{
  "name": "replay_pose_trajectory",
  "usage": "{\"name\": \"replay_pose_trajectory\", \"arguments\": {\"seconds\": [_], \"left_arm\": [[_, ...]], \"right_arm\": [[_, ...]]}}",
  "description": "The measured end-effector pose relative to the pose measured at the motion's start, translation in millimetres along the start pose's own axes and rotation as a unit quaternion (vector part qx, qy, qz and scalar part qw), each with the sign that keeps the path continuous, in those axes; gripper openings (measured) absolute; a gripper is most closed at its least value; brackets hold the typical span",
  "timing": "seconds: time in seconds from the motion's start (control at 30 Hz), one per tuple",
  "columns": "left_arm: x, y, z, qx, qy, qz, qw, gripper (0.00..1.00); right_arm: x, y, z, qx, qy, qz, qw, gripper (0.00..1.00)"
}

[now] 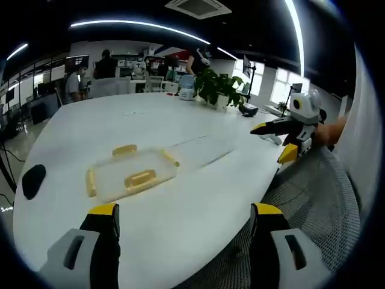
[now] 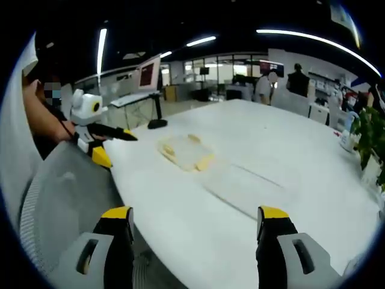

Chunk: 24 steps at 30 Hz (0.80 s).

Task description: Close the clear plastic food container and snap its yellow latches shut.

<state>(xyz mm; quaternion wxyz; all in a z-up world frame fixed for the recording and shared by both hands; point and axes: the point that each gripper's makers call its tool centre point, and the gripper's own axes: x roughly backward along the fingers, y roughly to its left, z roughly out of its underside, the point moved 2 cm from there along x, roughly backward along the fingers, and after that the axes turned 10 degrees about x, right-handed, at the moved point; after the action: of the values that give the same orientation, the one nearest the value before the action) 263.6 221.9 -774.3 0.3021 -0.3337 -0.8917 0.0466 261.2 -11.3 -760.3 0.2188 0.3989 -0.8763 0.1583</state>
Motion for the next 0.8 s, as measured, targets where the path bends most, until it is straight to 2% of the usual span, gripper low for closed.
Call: {"name": "replay_pose_trajectory", "arguments": {"seconds": [0.8], "left_arm": [[-0.4, -1.0, 4.3, -0.001, 0.002, 0.0, 1.0, 0.91]], "right_arm": [[1.4, 2.1, 2.3, 0.004, 0.002, -0.001, 1.0, 0.84]]}}
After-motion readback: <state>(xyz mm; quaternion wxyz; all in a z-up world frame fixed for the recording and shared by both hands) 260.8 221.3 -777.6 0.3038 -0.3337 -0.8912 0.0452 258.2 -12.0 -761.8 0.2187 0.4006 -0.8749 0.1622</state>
